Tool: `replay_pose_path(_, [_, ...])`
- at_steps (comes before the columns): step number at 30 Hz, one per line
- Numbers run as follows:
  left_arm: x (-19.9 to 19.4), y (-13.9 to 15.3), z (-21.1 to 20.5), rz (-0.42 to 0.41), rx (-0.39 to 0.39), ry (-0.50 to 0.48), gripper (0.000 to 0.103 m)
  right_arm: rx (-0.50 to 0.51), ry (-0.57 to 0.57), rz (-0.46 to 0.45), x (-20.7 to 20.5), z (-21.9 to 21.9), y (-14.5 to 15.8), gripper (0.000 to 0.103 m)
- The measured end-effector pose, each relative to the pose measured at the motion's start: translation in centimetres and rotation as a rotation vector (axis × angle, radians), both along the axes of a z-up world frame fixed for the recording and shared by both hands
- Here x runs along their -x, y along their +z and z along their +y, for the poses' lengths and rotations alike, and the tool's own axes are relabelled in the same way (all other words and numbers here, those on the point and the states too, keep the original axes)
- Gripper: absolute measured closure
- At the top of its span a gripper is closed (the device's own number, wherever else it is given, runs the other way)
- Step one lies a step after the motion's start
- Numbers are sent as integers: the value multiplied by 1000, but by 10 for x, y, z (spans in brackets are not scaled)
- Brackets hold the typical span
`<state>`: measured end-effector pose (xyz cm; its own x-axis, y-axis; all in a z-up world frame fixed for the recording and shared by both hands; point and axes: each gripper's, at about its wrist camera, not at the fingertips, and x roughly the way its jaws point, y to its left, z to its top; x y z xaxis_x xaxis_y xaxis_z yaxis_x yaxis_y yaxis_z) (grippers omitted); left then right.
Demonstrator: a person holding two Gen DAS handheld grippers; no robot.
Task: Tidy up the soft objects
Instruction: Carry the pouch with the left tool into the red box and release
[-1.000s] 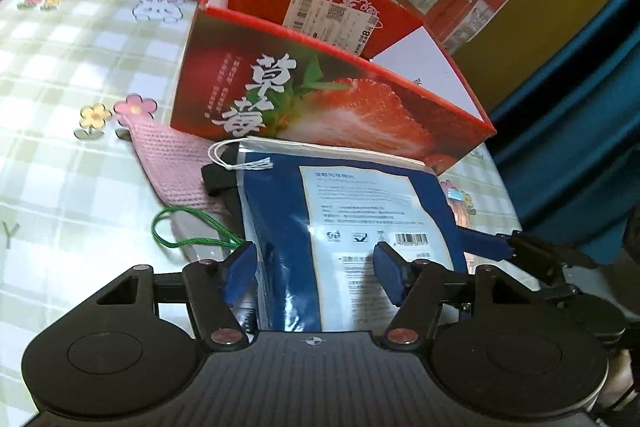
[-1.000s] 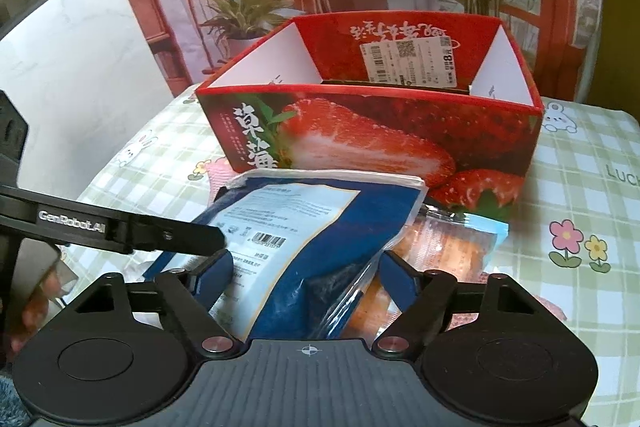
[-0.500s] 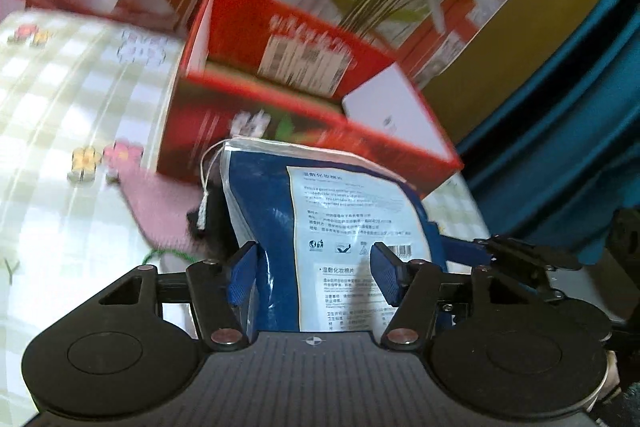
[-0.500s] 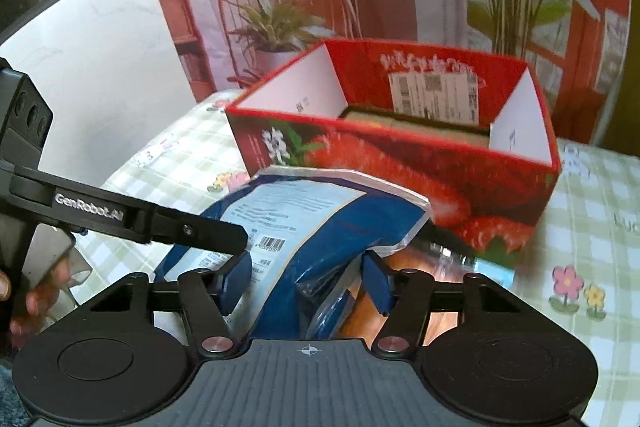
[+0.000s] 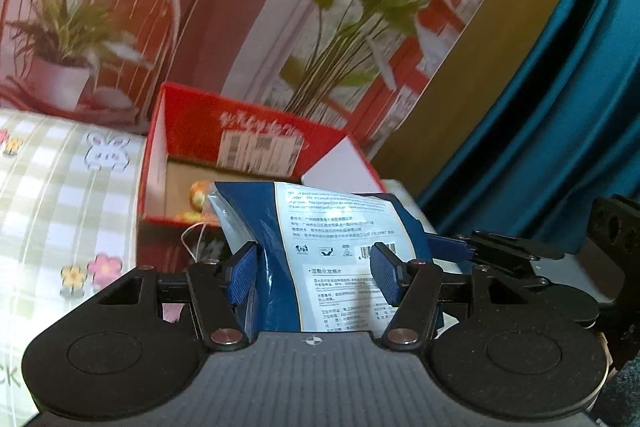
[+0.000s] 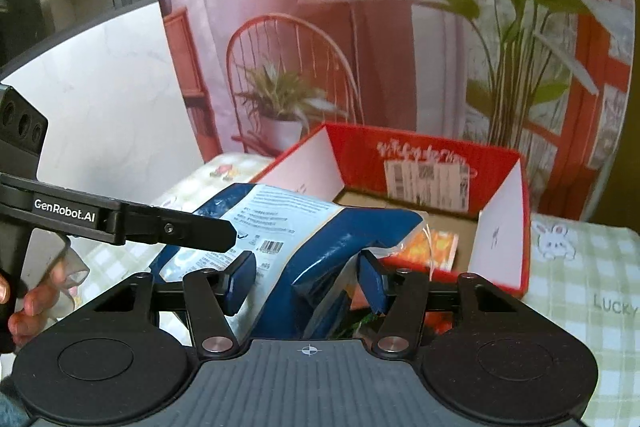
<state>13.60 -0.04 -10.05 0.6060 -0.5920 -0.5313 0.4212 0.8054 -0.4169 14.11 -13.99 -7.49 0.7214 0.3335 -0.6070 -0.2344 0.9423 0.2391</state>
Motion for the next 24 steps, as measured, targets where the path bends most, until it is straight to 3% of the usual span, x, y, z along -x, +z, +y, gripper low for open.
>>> replay_pose_path(6, [-12, 18, -7, -70, 17, 4, 40, 17, -3, -59, -12, -3, 16, 51])
replay_pose_path(14, [-64, 27, -24, -111, 26, 8, 40, 75, -19, -105, -54, -18, 22, 52])
replay_pose_path(24, [-122, -2, -49, -42, -24, -8, 40, 129, -60, -59, -113, -41, -2, 55])
